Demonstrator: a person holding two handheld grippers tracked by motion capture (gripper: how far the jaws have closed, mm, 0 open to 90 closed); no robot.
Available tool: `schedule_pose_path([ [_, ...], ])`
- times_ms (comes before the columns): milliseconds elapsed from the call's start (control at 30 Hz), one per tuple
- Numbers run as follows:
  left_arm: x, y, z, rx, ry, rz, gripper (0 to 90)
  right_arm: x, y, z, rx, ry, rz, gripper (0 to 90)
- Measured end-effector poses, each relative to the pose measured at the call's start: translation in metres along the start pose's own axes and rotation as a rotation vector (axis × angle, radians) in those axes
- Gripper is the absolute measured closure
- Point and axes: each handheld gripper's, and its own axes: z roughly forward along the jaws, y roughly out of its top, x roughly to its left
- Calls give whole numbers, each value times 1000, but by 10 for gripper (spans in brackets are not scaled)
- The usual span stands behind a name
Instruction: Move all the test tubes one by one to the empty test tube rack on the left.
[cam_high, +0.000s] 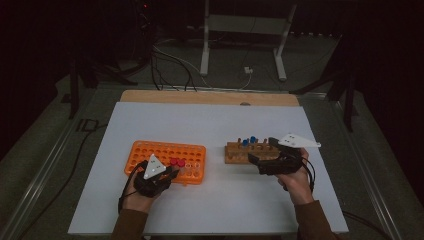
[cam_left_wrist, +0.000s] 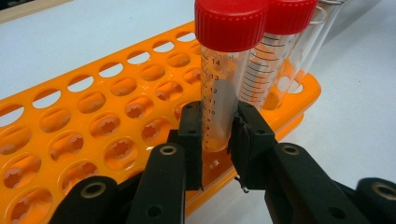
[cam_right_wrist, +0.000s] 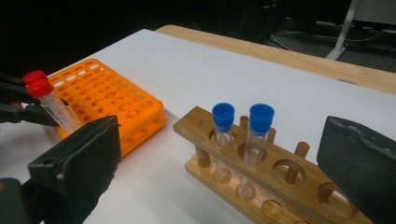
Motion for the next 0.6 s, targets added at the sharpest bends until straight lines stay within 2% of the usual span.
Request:
schedule_pose_path([
  [167,0,0,-2,-9,-1,-8,720,-5,-3,2,18,-14,3,23],
  [367,4,1,-14,-68,-6,-40,614,-9,-7,6,50,-47,-15,86],
  [500,6,2,-21,-128,-3,-71,458,-14,-7,9,51,-61,-23,177],
  [600,6,3,-25,-168,10,-87,320,-18,-7,12,57,-73,-27,298],
])
